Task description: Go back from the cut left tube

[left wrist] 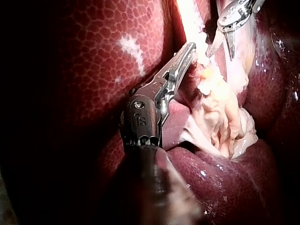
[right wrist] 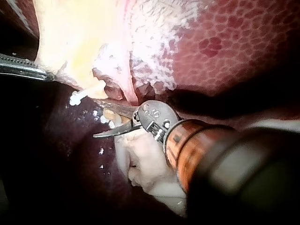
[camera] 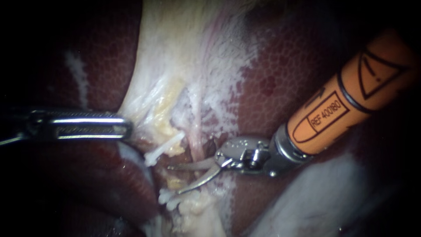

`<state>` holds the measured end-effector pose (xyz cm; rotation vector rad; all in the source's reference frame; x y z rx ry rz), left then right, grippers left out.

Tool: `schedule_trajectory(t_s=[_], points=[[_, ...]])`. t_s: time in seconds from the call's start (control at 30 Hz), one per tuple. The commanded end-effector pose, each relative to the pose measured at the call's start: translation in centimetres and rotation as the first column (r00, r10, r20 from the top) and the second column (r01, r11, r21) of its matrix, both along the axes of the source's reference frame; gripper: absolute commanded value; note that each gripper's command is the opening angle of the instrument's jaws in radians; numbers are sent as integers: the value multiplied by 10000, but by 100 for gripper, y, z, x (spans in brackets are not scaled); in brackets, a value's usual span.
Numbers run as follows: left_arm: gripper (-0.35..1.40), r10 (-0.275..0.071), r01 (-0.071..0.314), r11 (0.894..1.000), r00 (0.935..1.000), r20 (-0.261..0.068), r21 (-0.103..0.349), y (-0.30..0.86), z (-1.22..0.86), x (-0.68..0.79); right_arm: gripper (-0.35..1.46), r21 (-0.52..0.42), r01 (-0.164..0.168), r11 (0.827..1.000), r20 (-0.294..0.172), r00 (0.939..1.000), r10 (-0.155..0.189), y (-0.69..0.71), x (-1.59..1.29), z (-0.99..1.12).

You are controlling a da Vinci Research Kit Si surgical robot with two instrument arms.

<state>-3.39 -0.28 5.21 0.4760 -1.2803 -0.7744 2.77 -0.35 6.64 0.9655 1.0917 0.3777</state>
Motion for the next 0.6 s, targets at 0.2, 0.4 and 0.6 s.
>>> schedule_trajectory(t_s=[0.2,0.4,0.6], points=[[-35,-38,38,10000,10000,-30,-2,1,2,1,84,-512,-265,9983,-61,9996,262,17,-33,-12],[-35,-39,39,10000,10000,-30,-2,2,3,1,96,-1538,-854,9844,-38,9963,858,43,-68,-29],[-35,-39,39,10000,10000,-30,-2,2,4,1,109,-2923,-1318,9472,-28,9906,1370,63,-93,-43]])
